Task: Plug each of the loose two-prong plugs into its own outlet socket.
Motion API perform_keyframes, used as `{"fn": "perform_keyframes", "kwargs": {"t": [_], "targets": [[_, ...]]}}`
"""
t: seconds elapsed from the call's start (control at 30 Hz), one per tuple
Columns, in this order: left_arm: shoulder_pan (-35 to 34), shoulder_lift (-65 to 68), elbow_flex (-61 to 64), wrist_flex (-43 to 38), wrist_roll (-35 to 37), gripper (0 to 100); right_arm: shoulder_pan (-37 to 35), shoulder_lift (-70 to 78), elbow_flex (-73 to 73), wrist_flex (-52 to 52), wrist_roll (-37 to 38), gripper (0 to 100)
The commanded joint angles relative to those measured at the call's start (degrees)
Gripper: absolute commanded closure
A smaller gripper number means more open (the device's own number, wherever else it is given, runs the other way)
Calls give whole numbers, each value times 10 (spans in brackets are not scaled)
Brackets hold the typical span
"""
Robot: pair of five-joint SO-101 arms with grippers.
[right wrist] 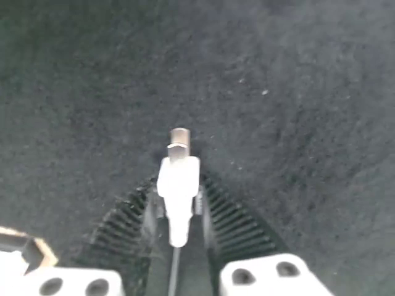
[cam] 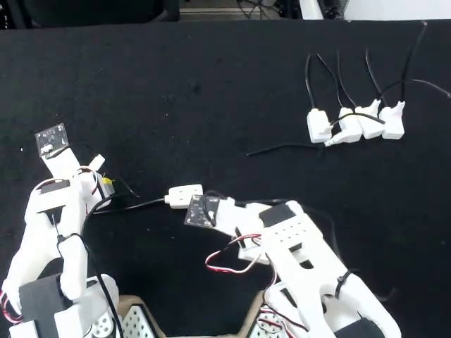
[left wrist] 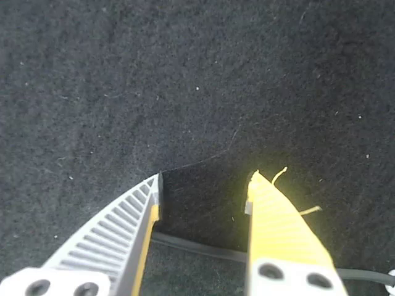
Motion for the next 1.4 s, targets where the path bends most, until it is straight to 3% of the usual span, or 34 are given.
{"fn": "perform_keyframes", "kwargs": {"t": [0.0,0.17,0.23,0.47,0.6,0.7,0.83,1.03,1.17,1.3,1.37], "targets": [[-6,-18,-26,-7,8,777,16,-1,-16,-15,-6,989],[-6,-18,-26,-7,8,777,91,3,-80,-40,-9,988],[-6,-18,-26,-7,8,777,113,7,-87,-87,-46,988],[-6,-18,-25,-7,8,777,114,153,-110,-125,-98,985],[-6,-18,-25,-7,8,777,132,237,-183,-82,-163,897],[-6,-18,-25,-7,8,777,142,262,-227,-41,-162,893],[-6,-18,-26,-7,8,777,148,255,-236,-33,-163,992],[-6,-18,-26,-7,8,777,149,255,-233,-30,-166,988],[-6,-18,-26,-7,8,777,146,260,-231,-29,-167,970],[-6,-18,-26,-7,8,777,149,258,-231,-8,-164,863],[-6,-18,-26,-7,8,777,149,255,-234,3,-164,874]]}}
